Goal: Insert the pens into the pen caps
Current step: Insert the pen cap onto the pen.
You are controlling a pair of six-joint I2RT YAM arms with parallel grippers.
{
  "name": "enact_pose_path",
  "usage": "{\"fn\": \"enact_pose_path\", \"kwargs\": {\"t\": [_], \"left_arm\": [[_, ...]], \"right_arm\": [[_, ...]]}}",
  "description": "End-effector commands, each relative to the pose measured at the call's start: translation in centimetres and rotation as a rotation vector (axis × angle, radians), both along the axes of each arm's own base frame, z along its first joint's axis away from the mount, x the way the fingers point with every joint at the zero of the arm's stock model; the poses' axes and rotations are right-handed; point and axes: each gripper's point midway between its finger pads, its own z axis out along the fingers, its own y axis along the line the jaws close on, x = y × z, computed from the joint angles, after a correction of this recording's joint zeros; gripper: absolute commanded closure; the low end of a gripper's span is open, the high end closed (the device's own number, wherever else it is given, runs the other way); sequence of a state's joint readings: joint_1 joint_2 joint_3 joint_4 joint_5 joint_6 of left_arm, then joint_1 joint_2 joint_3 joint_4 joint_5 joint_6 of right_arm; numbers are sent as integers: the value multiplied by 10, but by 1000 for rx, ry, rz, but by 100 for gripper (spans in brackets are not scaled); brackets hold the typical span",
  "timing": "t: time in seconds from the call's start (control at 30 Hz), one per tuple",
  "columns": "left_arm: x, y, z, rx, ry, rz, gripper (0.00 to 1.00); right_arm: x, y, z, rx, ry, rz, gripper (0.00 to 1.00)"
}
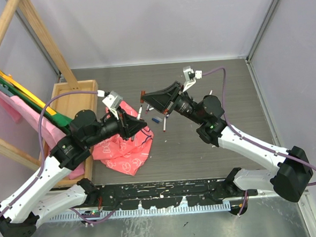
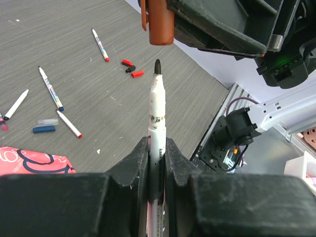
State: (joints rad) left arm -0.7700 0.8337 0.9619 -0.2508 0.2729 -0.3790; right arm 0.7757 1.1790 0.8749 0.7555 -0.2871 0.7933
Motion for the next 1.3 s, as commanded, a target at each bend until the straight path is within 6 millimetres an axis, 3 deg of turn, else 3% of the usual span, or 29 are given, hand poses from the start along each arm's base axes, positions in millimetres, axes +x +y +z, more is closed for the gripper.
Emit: {"fn": "enact_pose_path", "kwargs": {"t": [0.0,0.87,1.27], "left_arm": [[2,2,37,-87,-80,17,100],[3,4,40,-93,-85,30,100],[2,5,37,-85,-78,28,100]], "right_arm": [[-12,-2,22,55,-58,30,100],[-15,5,4,32,-24,47,100],[-8,-7,25,85,-35,-30,100]]}}
